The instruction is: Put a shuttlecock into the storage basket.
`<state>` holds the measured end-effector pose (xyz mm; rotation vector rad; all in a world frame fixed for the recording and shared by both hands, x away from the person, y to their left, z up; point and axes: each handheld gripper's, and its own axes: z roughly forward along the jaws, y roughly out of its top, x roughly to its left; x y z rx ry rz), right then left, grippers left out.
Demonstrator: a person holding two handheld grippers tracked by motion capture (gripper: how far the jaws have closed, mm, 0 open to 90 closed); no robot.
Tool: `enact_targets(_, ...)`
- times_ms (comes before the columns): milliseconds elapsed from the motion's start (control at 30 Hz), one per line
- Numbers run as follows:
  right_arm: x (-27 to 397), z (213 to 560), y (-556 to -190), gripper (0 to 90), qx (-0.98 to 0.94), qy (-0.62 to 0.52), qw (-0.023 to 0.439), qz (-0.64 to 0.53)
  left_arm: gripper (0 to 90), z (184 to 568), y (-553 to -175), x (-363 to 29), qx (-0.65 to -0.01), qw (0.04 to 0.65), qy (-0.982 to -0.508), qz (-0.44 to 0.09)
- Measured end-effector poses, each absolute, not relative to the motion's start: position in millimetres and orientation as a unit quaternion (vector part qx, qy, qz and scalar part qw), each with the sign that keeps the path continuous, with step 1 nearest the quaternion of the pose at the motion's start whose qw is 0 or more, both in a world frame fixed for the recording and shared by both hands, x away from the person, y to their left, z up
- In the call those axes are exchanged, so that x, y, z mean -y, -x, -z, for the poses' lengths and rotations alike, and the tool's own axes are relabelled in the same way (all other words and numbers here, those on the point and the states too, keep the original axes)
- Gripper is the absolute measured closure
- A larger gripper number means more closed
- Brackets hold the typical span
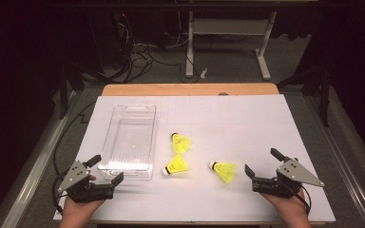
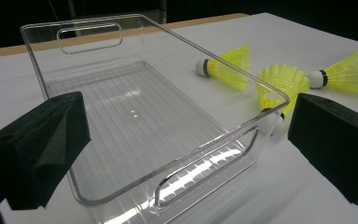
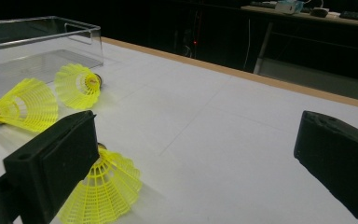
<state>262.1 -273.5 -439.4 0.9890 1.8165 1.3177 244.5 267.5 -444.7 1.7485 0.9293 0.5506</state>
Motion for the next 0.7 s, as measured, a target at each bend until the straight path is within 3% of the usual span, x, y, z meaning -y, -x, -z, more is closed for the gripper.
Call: enact_targets(700,285,438,-263,0.1,-0.695,-0.390,0.318,-0.513,0.2,446,-244,-268,-0.391,0.509,-0.732,-0.229)
